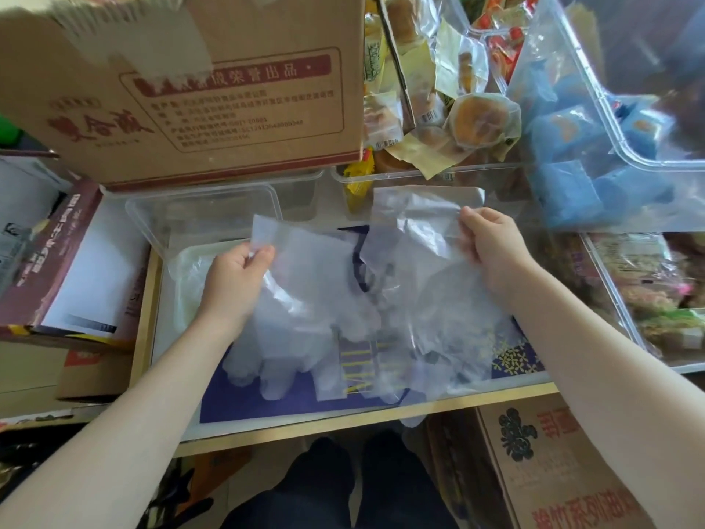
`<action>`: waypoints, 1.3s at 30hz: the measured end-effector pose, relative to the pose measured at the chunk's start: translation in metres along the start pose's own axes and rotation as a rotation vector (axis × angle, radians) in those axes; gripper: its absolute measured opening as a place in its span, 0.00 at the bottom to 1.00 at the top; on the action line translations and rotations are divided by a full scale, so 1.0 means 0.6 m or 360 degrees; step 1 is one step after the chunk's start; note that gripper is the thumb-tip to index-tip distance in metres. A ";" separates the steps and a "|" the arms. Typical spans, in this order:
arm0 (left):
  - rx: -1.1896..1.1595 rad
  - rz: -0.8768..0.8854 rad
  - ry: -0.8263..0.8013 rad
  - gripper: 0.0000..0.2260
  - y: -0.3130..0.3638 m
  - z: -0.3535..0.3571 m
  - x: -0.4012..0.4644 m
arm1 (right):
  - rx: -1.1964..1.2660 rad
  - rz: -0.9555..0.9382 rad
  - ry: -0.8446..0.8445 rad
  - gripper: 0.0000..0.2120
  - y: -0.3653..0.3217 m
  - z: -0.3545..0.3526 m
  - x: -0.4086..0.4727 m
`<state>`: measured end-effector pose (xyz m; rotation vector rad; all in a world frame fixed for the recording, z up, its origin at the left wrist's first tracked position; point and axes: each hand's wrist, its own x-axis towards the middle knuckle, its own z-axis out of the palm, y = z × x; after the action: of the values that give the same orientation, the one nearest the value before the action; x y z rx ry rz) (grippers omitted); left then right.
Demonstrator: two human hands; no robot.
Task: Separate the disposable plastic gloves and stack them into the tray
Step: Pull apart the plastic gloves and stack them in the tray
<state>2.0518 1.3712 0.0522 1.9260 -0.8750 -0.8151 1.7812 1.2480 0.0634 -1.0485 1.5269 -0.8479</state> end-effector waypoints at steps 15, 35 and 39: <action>-0.0417 0.0285 -0.0099 0.15 0.080 0.096 -0.059 | -0.0488 -0.0642 -0.0052 0.13 -0.025 0.115 -0.162; -0.0579 0.0013 -0.0528 0.07 0.046 0.055 -0.046 | -0.0918 -0.1070 -0.0320 0.20 0.012 0.137 -0.176; -0.0663 -0.0081 -0.0595 0.11 0.045 0.043 -0.028 | -0.0666 -0.1007 0.0072 0.19 0.021 0.103 -0.134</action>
<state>2.0152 1.3634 0.0683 1.4585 -0.7954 -1.3038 1.8446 1.3278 0.0688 -1.8916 1.4555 -0.9961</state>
